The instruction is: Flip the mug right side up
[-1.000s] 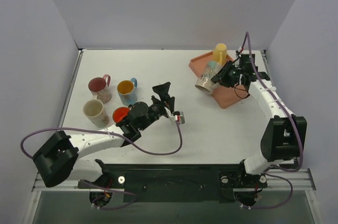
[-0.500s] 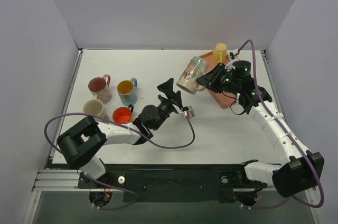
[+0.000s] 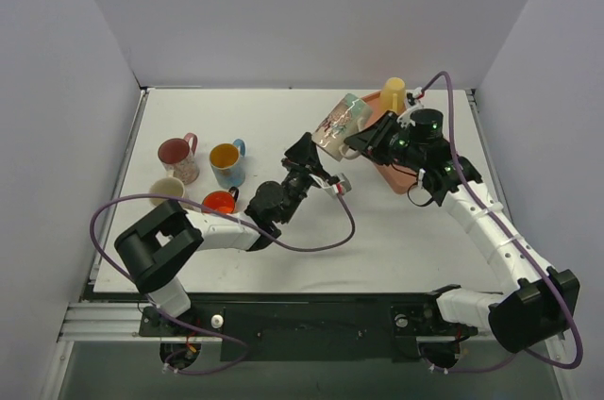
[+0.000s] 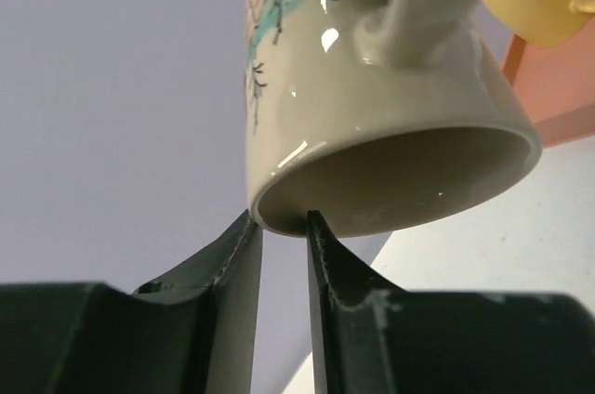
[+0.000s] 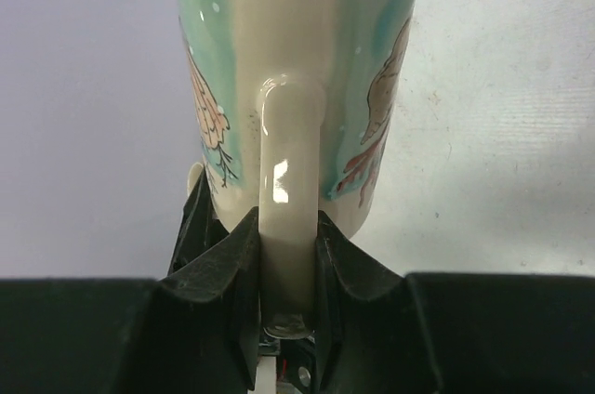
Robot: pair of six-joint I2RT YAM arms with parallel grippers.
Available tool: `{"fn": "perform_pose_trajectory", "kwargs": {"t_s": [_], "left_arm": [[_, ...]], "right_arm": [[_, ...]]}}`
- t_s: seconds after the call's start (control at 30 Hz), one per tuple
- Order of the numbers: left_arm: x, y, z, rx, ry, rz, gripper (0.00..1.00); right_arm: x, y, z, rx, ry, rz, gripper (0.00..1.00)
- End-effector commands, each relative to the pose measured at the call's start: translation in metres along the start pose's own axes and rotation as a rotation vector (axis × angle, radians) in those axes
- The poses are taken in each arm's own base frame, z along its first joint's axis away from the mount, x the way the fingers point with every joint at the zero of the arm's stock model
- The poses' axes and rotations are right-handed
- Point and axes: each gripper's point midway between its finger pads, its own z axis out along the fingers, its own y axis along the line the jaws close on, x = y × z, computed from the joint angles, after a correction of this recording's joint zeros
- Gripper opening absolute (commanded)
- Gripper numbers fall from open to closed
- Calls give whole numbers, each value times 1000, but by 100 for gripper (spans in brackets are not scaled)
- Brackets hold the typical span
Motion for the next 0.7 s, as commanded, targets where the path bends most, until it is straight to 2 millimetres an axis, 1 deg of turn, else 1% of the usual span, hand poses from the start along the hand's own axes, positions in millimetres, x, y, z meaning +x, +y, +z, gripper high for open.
{"fn": "perform_pose_trajectory", "kwargs": {"t_s": [0.0, 0.1, 0.2, 0.3, 0.33, 0.4, 0.43, 0.47, 0.5, 0.53, 0.57, 0.63, 0.67], "left_arm": [[-9, 43, 13, -131, -21, -30, 24], [-7, 47, 12, -139, -9, -28, 24], [-1, 52, 11, -148, 7, -8, 28], [0, 58, 9, -152, -22, 18, 27], [1, 62, 9, -160, -28, 27, 26], [-3, 68, 7, -173, -50, 37, 19], [-8, 69, 6, -175, -76, 40, 2], [-12, 72, 4, -181, -92, 41, 0], [-17, 69, 2, -167, -121, 47, 0], [-21, 73, 0, -170, -135, 53, 0], [-23, 67, -3, -147, -155, 55, 0], [-25, 65, -8, -130, -172, 47, 0], [-27, 68, -12, -129, -180, 38, 0]], "right_arm": [[-6, 54, -15, -197, -30, -44, 0], [1, 46, -11, -182, -10, -35, 0], [1, 46, -13, -184, -9, -36, 0], [1, 49, -13, -192, -8, -41, 0], [3, 48, -12, -193, 1, -40, 0], [3, 49, -11, -196, 5, -42, 0], [2, 48, -10, -194, 4, -43, 0], [3, 48, -9, -193, 8, -42, 0], [3, 48, -8, -193, 8, -41, 0], [3, 48, -8, -197, 7, -42, 0], [2, 48, -7, -195, 7, -43, 0], [3, 46, -7, -190, 7, -56, 0], [5, 42, -6, -176, 17, -61, 0]]}}
